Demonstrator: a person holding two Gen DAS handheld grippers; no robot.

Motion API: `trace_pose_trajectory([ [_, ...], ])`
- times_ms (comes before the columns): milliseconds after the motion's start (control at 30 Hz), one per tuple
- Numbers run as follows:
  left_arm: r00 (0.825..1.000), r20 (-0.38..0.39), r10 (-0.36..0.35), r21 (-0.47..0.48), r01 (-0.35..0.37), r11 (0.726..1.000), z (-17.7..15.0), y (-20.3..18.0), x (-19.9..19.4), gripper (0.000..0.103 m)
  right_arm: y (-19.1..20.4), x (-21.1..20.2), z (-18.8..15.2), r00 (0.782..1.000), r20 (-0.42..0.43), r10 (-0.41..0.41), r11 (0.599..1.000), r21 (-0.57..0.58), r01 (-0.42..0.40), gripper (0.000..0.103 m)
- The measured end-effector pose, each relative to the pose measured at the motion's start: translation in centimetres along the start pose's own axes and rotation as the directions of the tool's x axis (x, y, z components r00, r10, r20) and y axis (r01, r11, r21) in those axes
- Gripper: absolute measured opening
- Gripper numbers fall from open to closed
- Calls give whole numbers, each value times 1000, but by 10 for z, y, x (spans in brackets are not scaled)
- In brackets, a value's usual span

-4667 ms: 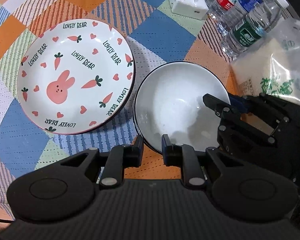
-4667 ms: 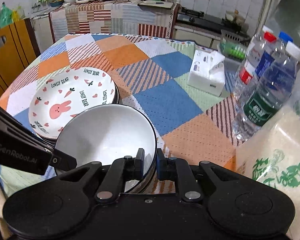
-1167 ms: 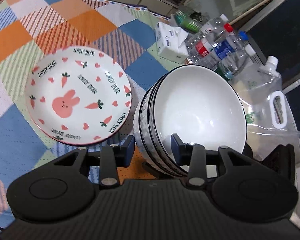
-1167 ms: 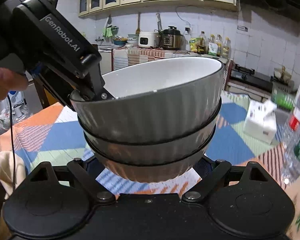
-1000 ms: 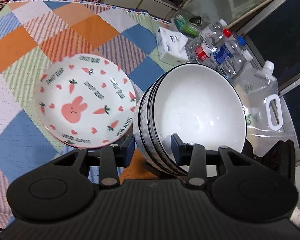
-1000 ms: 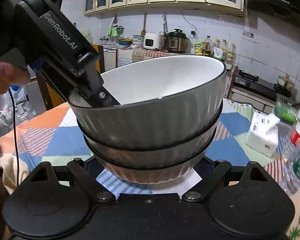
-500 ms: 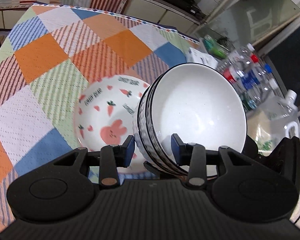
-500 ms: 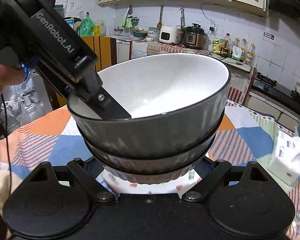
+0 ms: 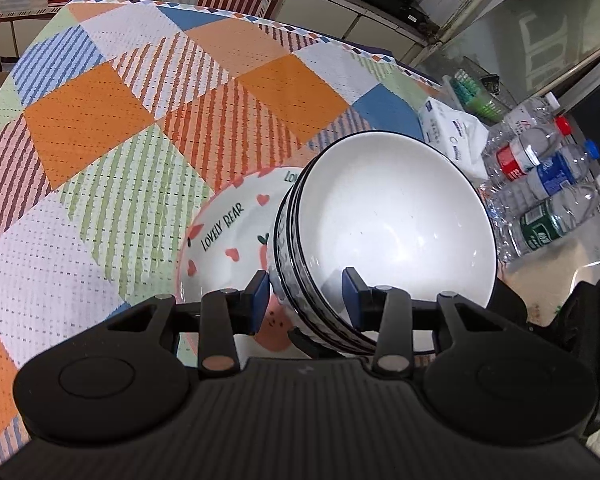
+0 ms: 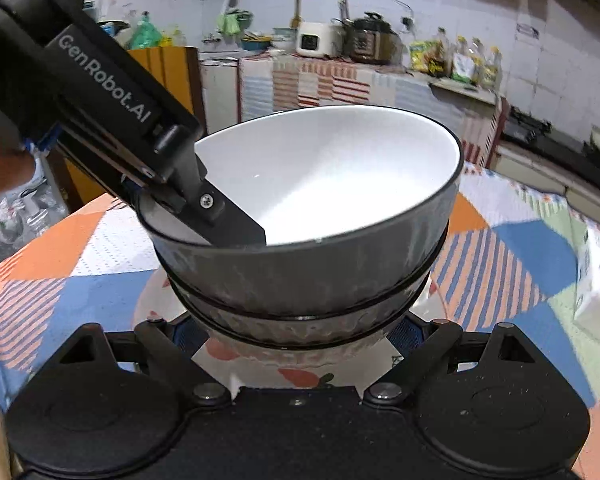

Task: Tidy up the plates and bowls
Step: 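Lower the bowl stack onto the bunny plate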

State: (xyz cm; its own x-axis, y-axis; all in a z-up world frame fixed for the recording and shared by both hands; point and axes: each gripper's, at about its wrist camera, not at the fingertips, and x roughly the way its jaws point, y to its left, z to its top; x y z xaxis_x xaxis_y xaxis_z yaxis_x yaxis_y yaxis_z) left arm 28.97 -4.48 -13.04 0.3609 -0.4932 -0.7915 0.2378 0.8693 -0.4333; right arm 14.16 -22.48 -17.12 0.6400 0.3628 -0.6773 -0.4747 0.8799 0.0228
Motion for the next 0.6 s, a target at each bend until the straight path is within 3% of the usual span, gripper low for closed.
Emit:
trace_pose_trajectory([
  [600, 1000, 21, 20, 13, -20, 1000, -4, 6, 19, 38, 6, 19, -12, 997, -4, -78, 996, 33, 78, 93],
])
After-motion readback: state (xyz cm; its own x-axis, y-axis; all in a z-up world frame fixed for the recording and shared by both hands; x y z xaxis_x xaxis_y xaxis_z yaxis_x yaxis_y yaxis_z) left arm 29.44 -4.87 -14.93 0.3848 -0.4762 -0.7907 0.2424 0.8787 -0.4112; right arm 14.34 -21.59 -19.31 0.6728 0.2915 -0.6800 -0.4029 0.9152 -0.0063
